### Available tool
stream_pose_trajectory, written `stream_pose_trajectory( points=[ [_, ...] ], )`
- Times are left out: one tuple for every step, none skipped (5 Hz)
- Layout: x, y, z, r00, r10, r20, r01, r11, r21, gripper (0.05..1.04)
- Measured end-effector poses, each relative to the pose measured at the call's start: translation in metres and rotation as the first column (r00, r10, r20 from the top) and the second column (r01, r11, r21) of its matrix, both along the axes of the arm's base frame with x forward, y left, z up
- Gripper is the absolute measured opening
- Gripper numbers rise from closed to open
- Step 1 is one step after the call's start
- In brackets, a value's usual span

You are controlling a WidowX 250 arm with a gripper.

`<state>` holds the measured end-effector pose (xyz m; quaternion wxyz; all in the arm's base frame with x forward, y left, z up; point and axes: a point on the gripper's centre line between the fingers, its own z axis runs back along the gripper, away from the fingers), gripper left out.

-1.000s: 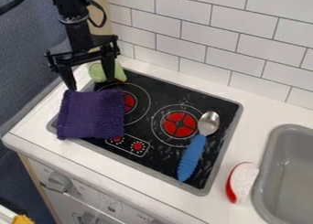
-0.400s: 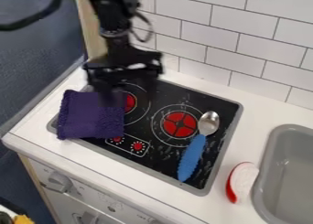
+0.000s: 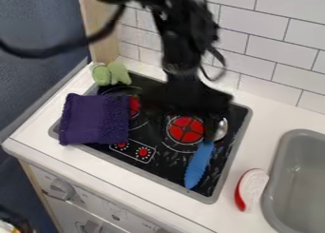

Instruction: Moved the white object to the top of the purple table cloth

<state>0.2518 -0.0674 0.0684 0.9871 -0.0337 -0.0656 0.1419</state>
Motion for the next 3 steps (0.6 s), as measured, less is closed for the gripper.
stream_pose_trajectory(
  points=[
    [-0.004,-0.028,-0.004,0.994,-0.106,0.039,0.105,0.994,0.010,1.000],
    [-0.002,-0.046,-0.030,0.984,-0.179,0.004,0.179,0.983,0.046,1.000],
    [0.002,-0.058,-0.041,0.972,-0.235,0.000,0.234,0.968,0.086,1.000]
  ],
)
